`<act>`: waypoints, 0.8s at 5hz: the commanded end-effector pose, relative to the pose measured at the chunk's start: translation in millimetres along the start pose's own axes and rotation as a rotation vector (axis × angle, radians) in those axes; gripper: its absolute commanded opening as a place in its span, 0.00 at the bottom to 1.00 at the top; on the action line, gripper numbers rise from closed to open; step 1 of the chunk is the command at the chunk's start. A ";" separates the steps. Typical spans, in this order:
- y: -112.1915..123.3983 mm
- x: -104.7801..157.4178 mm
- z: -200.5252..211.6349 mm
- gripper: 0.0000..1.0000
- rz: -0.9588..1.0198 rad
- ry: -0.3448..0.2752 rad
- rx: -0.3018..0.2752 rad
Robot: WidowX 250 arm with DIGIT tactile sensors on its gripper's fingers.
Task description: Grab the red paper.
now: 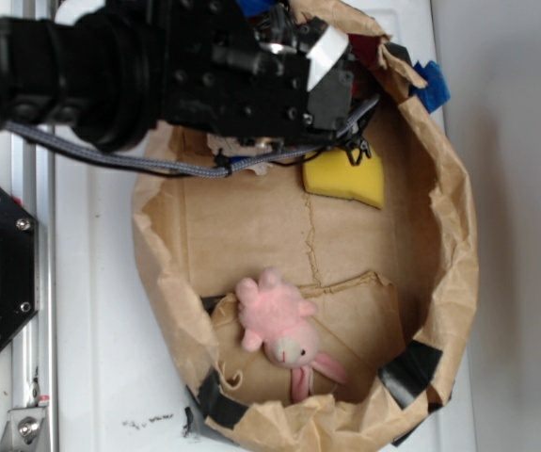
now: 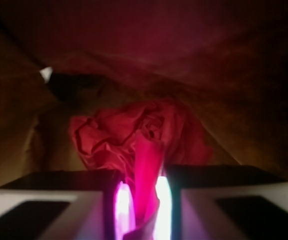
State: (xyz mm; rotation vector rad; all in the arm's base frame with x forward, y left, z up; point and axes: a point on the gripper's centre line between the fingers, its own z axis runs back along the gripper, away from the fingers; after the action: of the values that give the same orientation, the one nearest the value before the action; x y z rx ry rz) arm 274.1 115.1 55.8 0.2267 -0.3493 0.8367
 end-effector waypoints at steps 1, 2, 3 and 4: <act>-1.2 17.7 105.9 0.00 -0.225 0.030 -0.300; 0.8 13.3 141.2 0.00 -0.422 0.140 -0.322; 0.4 3.1 168.6 0.00 -0.560 0.227 -0.363; -4.6 -1.8 172.6 0.00 -0.650 0.358 -0.333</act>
State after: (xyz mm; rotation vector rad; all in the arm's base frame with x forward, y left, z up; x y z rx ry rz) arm 229.9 41.7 195.0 -0.1352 -0.0032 0.1786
